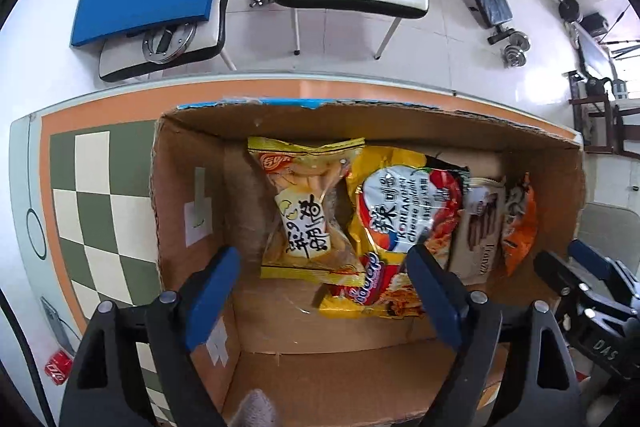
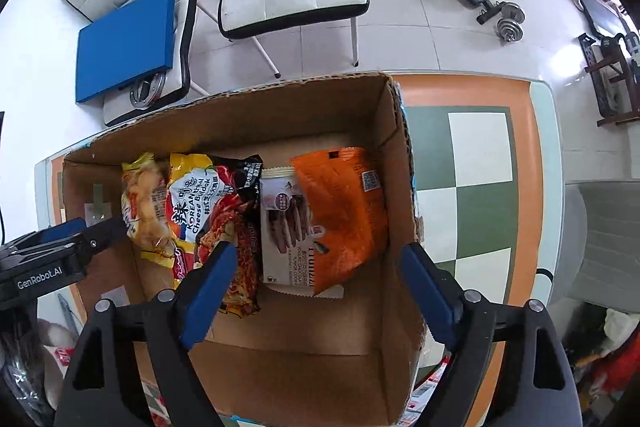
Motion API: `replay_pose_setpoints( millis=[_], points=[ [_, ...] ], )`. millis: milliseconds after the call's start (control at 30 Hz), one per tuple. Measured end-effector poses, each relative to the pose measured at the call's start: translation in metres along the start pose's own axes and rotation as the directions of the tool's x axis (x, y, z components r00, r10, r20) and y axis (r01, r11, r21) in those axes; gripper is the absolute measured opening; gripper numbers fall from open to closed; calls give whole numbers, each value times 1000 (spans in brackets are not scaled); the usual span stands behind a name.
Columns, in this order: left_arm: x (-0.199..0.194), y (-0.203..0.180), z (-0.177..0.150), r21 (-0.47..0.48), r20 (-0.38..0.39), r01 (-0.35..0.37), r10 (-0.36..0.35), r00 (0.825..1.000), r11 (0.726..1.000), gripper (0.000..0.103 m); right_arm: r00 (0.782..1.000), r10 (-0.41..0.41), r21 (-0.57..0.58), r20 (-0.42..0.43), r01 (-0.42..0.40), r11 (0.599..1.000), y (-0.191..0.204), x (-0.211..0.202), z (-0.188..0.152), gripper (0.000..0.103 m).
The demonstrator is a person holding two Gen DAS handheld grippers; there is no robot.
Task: Organize snacks
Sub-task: 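Carry both packets into the box and open both grippers, then grasp the watermelon gum bag with the right gripper while the left grasps a red spicy-strip packet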
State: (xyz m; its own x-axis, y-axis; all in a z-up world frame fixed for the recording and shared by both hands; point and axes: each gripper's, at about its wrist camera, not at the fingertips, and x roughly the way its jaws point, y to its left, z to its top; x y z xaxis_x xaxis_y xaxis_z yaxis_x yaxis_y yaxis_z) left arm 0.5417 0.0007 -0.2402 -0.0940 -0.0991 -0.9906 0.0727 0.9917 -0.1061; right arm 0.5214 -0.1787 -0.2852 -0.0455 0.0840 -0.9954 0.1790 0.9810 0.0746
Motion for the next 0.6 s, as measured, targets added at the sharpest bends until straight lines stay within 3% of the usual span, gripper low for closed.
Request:
replay_pose_setpoints(
  millis=[267, 467, 600],
  points=[
    [-29, 5, -34, 4, 84, 35, -35, 996, 999, 86, 998, 48, 4, 37, -48, 999, 5, -15, -22, 92],
    [-61, 18, -116, -23, 195, 16, -12, 981, 1000, 86, 992, 107, -53, 63, -104, 993, 15, -35, -79, 92],
    [-63, 39, -178, -91, 213, 11, 8, 977, 996, 86, 982, 175, -115, 71, -166, 979, 29, -47, -128, 92]
  ],
)
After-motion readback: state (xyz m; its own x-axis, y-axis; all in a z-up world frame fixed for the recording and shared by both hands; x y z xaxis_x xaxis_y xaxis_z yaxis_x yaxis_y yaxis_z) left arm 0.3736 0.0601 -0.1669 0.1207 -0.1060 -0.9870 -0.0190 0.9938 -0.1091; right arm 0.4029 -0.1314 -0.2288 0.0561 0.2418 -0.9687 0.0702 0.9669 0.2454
